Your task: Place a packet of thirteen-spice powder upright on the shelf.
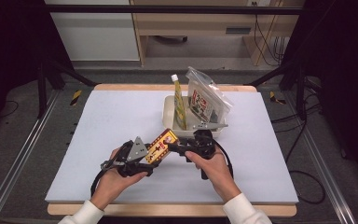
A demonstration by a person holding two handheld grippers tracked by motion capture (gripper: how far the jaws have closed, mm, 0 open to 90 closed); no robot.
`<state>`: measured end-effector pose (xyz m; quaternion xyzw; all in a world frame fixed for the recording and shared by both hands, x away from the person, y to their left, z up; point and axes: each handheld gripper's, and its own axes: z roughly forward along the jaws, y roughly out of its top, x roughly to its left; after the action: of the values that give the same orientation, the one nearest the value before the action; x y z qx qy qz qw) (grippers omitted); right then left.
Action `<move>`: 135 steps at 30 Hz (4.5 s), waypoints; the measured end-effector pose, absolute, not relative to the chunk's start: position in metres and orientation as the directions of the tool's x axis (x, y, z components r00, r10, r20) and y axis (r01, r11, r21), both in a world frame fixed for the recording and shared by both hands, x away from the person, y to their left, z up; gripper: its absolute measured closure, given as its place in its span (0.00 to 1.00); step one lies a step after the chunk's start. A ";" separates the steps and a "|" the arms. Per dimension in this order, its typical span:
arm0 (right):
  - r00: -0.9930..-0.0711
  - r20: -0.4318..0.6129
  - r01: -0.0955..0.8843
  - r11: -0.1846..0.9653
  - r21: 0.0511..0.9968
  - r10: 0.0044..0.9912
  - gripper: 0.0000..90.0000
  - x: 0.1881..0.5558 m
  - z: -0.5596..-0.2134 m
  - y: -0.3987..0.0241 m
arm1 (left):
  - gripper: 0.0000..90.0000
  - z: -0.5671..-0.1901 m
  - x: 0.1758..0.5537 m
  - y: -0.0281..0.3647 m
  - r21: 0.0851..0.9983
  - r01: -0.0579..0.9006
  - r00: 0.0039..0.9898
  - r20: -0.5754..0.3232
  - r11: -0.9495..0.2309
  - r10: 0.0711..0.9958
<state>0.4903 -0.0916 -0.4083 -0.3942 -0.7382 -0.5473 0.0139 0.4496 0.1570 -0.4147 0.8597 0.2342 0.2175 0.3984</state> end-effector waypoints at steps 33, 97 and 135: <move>-0.626 0.446 0.615 0.054 0.786 0.639 0.76 0.480 -0.389 -0.076 | 0.26 -0.424 0.453 0.156 0.773 0.217 0.767 0.243 -0.596 0.594; -0.511 0.337 0.491 -0.053 0.869 0.791 0.76 0.499 -0.333 -0.082 | 0.11 -0.445 0.413 0.308 0.811 0.445 0.505 0.124 -0.380 0.854; -0.390 0.186 0.331 -0.051 0.942 0.902 0.76 0.498 -0.347 -0.058 | 0.11 -0.445 0.412 0.305 0.808 0.434 0.521 0.135 -0.398 0.843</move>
<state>0.4983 -0.0580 -0.3472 -0.4847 -0.6358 -0.5392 -0.2649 0.4124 0.3055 -0.4449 0.7892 0.4046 0.2757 0.3707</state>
